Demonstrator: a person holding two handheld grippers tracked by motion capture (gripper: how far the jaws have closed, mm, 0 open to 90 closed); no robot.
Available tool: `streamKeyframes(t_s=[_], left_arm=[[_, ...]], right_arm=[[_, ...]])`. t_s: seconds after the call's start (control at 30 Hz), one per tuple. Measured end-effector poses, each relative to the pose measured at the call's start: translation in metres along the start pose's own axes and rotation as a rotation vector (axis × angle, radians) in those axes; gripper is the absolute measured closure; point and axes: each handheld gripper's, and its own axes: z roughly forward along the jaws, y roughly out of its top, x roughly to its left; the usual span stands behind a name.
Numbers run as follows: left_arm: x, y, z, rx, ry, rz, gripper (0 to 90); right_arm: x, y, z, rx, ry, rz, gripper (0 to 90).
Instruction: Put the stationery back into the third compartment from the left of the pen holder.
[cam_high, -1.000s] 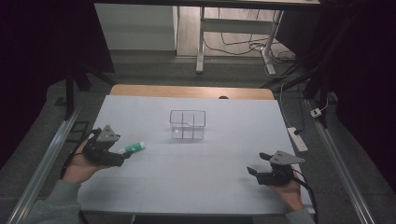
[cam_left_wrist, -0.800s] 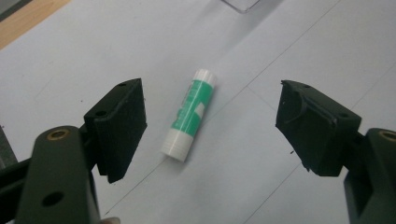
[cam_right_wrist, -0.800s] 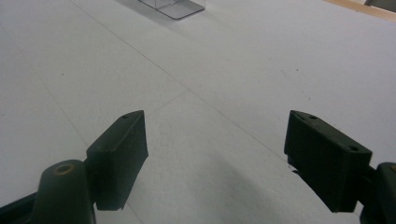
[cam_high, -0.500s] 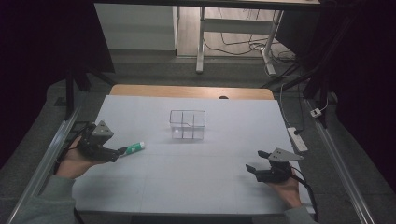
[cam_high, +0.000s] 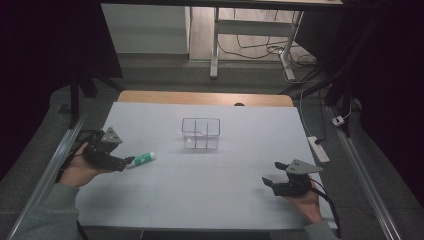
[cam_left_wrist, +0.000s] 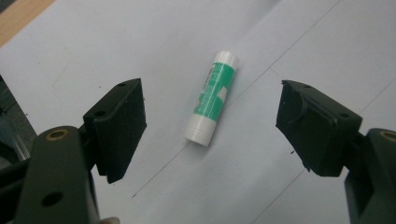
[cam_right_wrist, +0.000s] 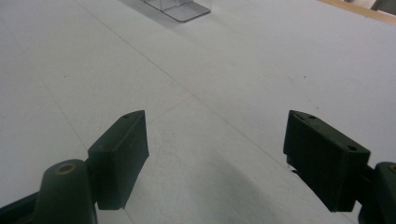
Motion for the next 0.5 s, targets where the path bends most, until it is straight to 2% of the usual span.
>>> streamKeyframes(t_s=[0.13,0.27,0.5], left_arm=[[0.002,0.001,0.011,0.045,-0.013,0.013,23.6],[0.005,0.000,0.026,0.070,-0.034,0.003,23.6],[0.011,-0.003,0.052,0.142,-0.070,0.030,25.1]], right_arm=[[0.000,0.001,-0.002,-0.008,-0.003,-0.002,21.9],[0.001,0.001,-0.003,-0.004,-0.003,-0.004,21.9],[0.002,0.000,-0.003,-0.001,-0.004,-0.006,21.9]])
